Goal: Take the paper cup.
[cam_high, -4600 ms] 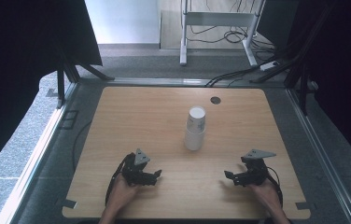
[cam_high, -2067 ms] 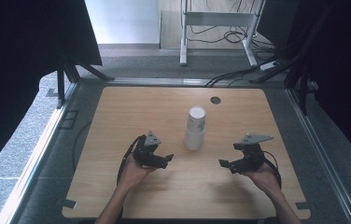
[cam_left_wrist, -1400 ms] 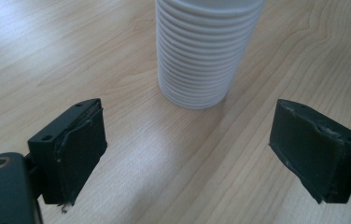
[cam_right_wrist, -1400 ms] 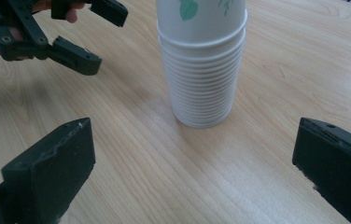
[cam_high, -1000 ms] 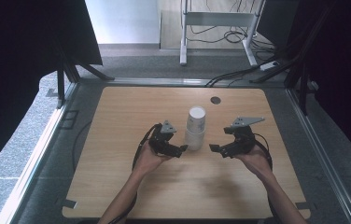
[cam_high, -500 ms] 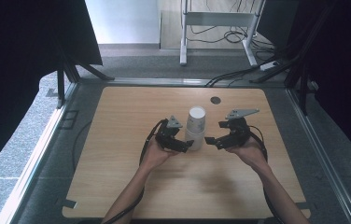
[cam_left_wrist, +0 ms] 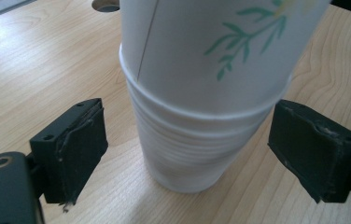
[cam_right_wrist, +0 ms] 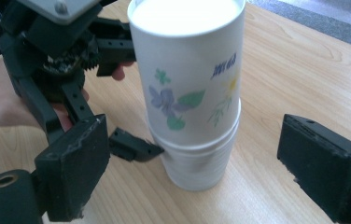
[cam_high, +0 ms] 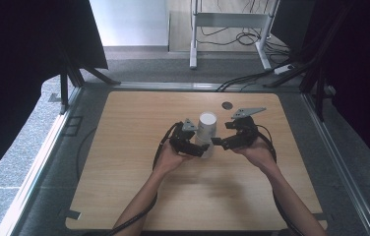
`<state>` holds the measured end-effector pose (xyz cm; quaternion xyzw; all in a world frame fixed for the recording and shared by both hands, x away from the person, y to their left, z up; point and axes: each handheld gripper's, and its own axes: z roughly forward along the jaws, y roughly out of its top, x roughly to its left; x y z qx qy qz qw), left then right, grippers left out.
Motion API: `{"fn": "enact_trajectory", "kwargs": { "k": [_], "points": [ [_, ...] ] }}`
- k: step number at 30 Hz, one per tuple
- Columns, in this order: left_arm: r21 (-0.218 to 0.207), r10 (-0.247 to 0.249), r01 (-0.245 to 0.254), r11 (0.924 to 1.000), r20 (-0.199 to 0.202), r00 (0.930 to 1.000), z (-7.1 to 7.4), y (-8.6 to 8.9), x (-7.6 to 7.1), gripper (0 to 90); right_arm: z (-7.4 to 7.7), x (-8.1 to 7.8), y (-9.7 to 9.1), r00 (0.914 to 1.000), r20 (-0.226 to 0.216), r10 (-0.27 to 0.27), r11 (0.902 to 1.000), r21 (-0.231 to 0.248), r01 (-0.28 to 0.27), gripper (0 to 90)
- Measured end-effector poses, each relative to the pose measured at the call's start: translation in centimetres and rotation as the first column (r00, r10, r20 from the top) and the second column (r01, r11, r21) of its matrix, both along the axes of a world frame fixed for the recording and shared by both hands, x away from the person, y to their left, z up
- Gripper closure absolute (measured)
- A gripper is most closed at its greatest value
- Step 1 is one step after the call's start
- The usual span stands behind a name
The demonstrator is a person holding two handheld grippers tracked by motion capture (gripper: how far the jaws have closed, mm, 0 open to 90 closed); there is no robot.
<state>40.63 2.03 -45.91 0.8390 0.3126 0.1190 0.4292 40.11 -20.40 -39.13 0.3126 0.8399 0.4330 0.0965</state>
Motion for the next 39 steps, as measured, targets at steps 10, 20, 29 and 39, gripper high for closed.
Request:
{"fn": "enact_trajectory", "kwargs": {
  "k": [10, 20, 29, 39],
  "points": [
    [-0.015, -0.013, 0.013, 0.9998, 0.008, 0.9999, 0.0, -0.8, 0.4, 14.0, 0.9, 1.3, 1.1, 0.9999, 0.008, 0.009, 0.9998, -0.015, -0.009, 13.1],
    [-0.012, -0.007, 0.007, 0.9999, 0.021, 0.9997, 0.0, -1.0, 0.2, 19.3, 2.0, 2.4, 2.1, 0.9999, 0.008, 0.007, 0.9999, -0.015, -0.007, 13.6],
    [-0.004, -0.003, 0.003, 1.0000, 0.026, 0.9997, 0.0, -1.0, 0.1, 20.0, 2.7, 3.3, 3.4, 0.9997, 0.012, 0.019, 0.9994, -0.028, -0.019, 17.8],
    [0.008, -0.006, 0.006, 1.0000, 0.030, 0.9995, 0.1, -1.1, 0.1, 20.1, 3.7, 3.2, 3.9, 0.9983, 0.019, 0.054, 0.9965, -0.064, -0.053, 34.8]
  ]
}}
